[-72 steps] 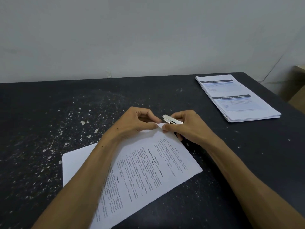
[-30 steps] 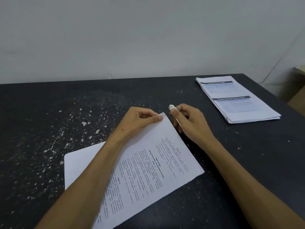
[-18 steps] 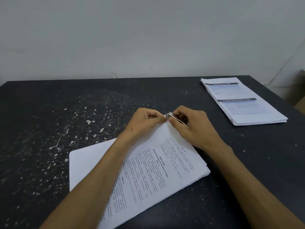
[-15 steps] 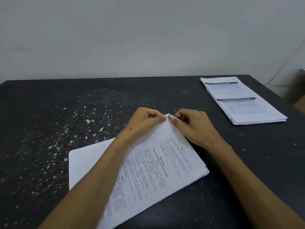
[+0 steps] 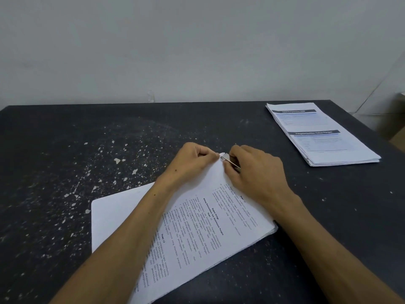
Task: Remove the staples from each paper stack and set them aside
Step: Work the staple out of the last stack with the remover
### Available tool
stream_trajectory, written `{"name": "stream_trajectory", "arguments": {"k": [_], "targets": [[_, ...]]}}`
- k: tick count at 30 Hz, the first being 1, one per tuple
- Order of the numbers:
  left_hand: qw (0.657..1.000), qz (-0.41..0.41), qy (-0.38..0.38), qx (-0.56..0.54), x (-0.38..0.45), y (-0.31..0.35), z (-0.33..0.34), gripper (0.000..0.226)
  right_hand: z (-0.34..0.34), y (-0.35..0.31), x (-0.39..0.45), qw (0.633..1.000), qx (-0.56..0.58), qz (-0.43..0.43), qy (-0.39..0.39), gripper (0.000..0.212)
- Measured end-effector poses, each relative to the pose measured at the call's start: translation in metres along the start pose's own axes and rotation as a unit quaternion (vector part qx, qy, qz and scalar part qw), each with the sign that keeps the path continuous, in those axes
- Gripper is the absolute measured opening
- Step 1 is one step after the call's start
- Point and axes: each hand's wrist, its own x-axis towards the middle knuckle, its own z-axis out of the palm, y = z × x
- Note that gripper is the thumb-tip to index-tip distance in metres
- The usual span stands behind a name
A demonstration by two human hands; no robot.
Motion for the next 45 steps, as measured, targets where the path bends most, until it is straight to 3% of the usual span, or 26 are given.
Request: {"name": "stream_trajectory", "arguments": {"k": [10,19,30,33,36,40,42,45], "targets": [[1.000,0.024,-0.009,-0.005,-0.003,0.002,0.000,0.028,0.003,-0.015,-0.003,0.999,-0.031,0.025,0.030,0.025],[1.000,0.009,-0.005,0.016,-0.002,0.005,-0.004,0.026,0.022,-0.002,-0.003,0.988,0.140,0.067,0.014,0.025],[1.000,0.003,-0.025,0.001,-0.001,0.002,-0.006,0.025,0.023,0.015,0.006,0.943,0.305,0.121,-0.052,0.033],[1.000,0.006,-0.030,0.003,-0.001,0.002,-0.006,0.026,0.020,0.011,0.004,0.954,0.278,0.105,-0.045,0.031],[1.000,0.007,-0.029,0.006,-0.002,0.003,-0.006,0.029,0.018,0.002,0.000,0.992,0.116,0.042,0.017,0.026],[0.999,0.009,-0.039,-0.009,-0.005,0.003,-0.005,0.037,0.020,-0.008,-0.002,0.996,-0.003,-0.003,0.092,0.024],[0.999,0.009,-0.037,-0.015,-0.005,0.003,-0.005,0.038,0.024,-0.007,-0.003,0.996,0.009,0.002,0.093,0.025],[0.999,0.008,-0.036,0.014,-0.002,0.004,-0.007,0.031,0.024,0.001,0.000,0.982,0.174,0.061,0.031,0.028]]}}
